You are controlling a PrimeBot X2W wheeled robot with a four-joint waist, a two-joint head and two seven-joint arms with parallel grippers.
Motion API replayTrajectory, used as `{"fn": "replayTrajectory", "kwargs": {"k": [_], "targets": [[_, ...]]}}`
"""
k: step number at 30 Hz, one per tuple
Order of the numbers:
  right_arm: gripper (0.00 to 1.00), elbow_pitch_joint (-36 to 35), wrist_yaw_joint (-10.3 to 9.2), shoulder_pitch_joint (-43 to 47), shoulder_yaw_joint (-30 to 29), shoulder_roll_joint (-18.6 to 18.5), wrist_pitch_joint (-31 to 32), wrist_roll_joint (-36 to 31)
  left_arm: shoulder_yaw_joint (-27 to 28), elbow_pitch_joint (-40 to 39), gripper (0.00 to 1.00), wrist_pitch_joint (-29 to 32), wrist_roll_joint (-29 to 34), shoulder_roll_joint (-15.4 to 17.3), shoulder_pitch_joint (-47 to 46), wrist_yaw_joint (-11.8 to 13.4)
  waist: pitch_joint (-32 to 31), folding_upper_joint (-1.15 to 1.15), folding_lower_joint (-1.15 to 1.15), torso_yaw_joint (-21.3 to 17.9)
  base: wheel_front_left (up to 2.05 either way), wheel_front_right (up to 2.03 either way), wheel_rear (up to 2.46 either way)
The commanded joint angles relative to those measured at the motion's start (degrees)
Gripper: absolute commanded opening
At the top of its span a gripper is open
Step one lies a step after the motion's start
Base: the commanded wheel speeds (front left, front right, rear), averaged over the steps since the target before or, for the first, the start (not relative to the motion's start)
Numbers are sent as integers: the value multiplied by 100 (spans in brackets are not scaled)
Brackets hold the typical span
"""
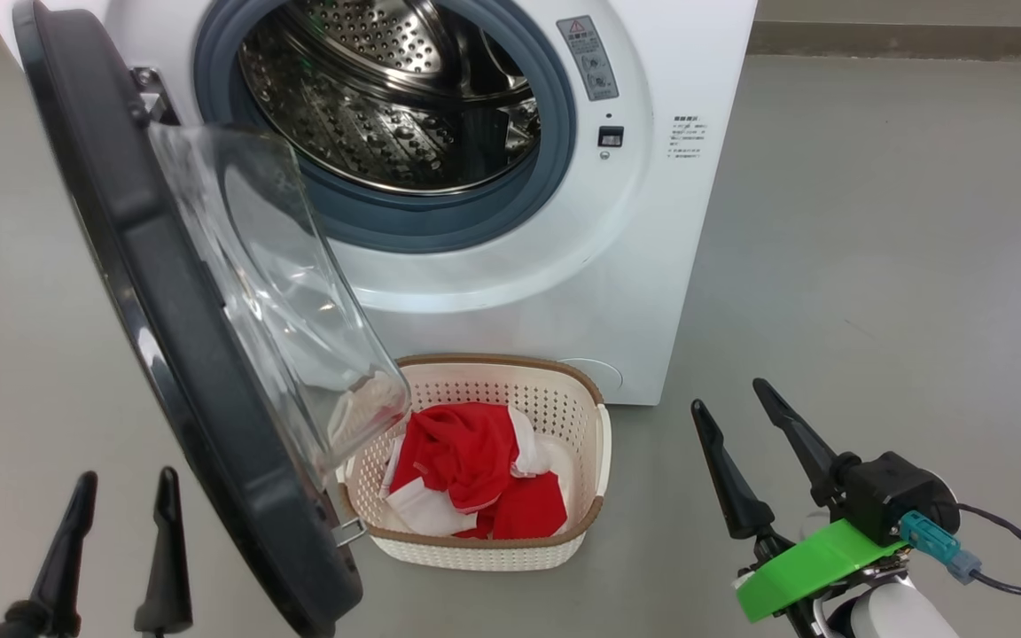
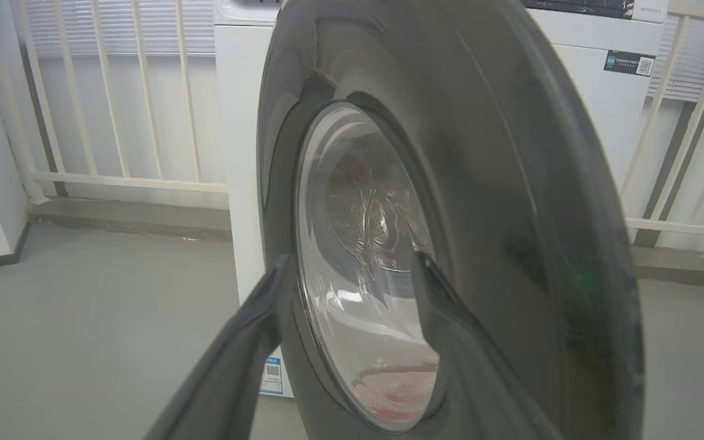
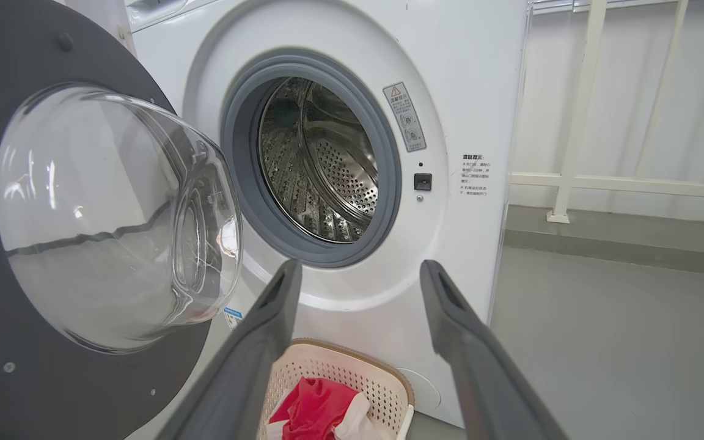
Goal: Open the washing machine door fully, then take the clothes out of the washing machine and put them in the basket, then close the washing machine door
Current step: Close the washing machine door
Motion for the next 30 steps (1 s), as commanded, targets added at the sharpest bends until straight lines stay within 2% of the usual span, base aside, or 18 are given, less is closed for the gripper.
{"fn": "replayTrajectory", "kwargs": {"k": [1, 6, 9, 30], "targets": [[100, -158, 28, -44, 130, 19, -37, 2, 223, -151, 100, -66, 105, 70, -107, 11, 1, 0, 0, -4, 0, 0, 0], [100, -193, 28, -43, 130, 19, -37, -134, 347, -224, 100, -68, 870, -191, 36, 19, 28, 0, 0, -19, 0, 0, 0], [100, -208, 28, -61, 146, 19, -37, -150, 380, -172, 100, -68, 1057, -314, 78, -28, 62, 0, 0, -22, 0, 0, 0], [100, -239, 28, -110, 118, 19, -37, -186, 607, 45, 100, -69, 1459, -676, 90, -222, 151, 0, 0, 12, 0, 0, 0]]}}
